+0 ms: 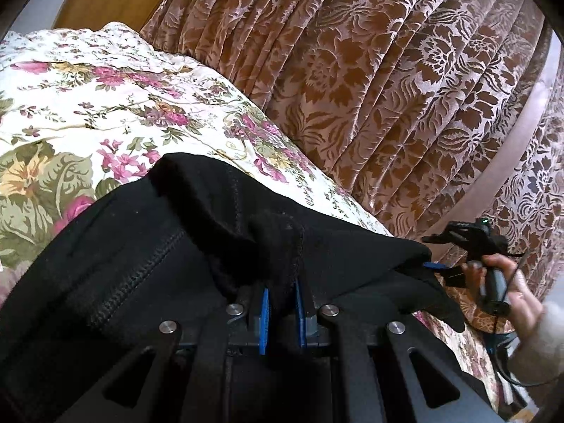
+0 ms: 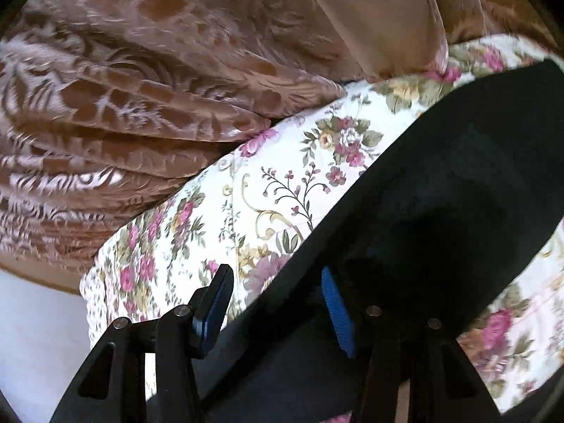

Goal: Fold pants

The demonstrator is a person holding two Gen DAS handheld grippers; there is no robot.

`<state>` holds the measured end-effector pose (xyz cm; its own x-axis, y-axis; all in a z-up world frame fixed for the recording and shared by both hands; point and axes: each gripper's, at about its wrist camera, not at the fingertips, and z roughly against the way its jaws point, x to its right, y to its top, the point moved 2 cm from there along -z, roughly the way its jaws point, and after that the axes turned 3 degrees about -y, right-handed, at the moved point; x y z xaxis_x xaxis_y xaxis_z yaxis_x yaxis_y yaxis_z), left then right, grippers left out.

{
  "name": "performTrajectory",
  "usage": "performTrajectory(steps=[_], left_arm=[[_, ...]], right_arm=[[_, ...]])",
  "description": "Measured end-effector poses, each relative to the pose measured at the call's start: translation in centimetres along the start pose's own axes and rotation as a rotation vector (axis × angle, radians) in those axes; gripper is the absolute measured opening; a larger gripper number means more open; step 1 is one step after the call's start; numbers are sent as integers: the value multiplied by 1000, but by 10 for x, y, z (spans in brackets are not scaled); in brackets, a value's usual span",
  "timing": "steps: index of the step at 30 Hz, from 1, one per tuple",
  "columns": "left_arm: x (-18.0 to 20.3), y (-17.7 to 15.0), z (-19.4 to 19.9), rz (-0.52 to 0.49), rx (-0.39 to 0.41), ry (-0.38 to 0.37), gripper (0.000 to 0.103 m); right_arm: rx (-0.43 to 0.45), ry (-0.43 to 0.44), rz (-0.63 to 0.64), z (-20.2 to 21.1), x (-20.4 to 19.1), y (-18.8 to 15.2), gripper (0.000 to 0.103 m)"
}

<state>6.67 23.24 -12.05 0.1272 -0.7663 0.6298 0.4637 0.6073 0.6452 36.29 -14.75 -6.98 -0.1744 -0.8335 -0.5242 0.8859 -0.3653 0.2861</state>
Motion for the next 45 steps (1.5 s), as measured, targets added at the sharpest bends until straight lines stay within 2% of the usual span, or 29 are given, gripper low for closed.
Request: performTrajectory(steps=[2,3,5,7,11,15,20,23,26,30,33,36,38,39,40,42,45], left_arm=[[-1,0,0,5,1,-7,12],[-1,0,0,7,1,-10,12],[-2,0,0,11,-1,-13,12],[-3,1,0,19,-2,-16,12],[-9,7,4,86,-4,-52,12],[-12,22,18,169,27,-96,12],[-5,45,51,192,89,-187,11],[-6,53,77,202,123,-232,11],[-13,51,93,219,126,-216,11],[-36,32,104,294,91,-196,11],[-47,12,104,311,37,-153,12],[-50,0,107,310,7,-123,20],[-53,-4,111,344,4,-142,33],[-56,-6,115,376,5,-151,46],[-58,-8,118,404,1,-162,54],[-64,-16,123,484,-18,-214,58],[-64,-21,128,547,-29,-267,59]], right_arm=[[-3,-32,-34,-10,8,-1,49],[-6,-41,-51,-13,14,-4,36],[-32,-8,-82,-18,28,-11,19],[-45,49,-101,-16,40,-19,11],[-7,150,-56,14,49,-27,10],[34,212,16,57,51,-43,10],[80,275,128,105,58,-81,10],[146,337,199,133,60,-111,10],[210,394,271,158,66,-150,10],[247,360,366,164,77,-210,10],[214,325,367,142,100,-244,10],[164,289,338,114,120,-254,10],[154,290,319,100,132,-256,7],[168,304,315,100,134,-257,7],[179,308,320,100,134,-257,7],[194,298,344,101,134,-260,8],[212,298,358,101,133,-264,10]])
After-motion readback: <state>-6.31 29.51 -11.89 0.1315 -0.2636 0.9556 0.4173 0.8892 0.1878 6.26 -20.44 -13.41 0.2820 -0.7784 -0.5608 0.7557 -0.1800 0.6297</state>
